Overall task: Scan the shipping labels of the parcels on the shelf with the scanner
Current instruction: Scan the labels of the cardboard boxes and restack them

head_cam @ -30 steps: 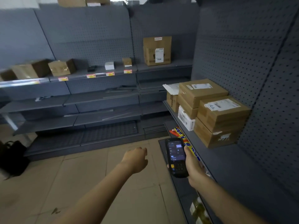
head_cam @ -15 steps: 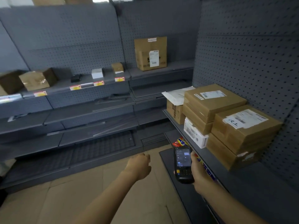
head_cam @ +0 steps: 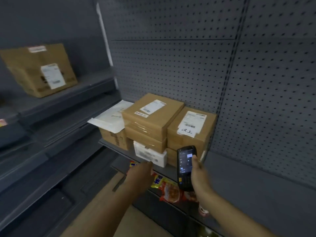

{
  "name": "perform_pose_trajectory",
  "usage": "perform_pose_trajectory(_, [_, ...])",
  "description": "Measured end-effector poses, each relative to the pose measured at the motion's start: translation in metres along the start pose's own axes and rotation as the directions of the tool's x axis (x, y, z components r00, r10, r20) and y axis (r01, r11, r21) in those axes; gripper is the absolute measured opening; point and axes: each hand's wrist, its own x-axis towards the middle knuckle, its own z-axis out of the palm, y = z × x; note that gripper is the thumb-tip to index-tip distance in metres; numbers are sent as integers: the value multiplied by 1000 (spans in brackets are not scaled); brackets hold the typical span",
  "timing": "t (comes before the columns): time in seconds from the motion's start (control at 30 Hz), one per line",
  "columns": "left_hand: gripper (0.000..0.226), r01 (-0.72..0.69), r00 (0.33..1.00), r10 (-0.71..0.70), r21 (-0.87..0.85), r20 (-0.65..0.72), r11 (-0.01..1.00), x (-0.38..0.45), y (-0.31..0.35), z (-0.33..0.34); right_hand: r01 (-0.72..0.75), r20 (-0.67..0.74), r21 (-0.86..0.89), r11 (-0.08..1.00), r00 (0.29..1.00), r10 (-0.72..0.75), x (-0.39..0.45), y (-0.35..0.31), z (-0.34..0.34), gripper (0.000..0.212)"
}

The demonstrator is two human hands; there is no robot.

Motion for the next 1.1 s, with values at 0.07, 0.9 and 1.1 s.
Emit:
perform_pose_trajectory(0.07, [37,-99,993,100,22,-64,995,32,14,-8,12,-92,-11,1000,996,-13,18,-8,-7,49])
perform_pose_trajectory(0.9, [66,-294,935,355,583,10,758,205,68,-52,8,-200,369,930,977,71,109,-37,-15,49])
perform_pose_trajectory(1.1, [63,-399,889,458,483,-3,780,208,51,-46,15,-278,394,919,955,103,101,-36,-12,51])
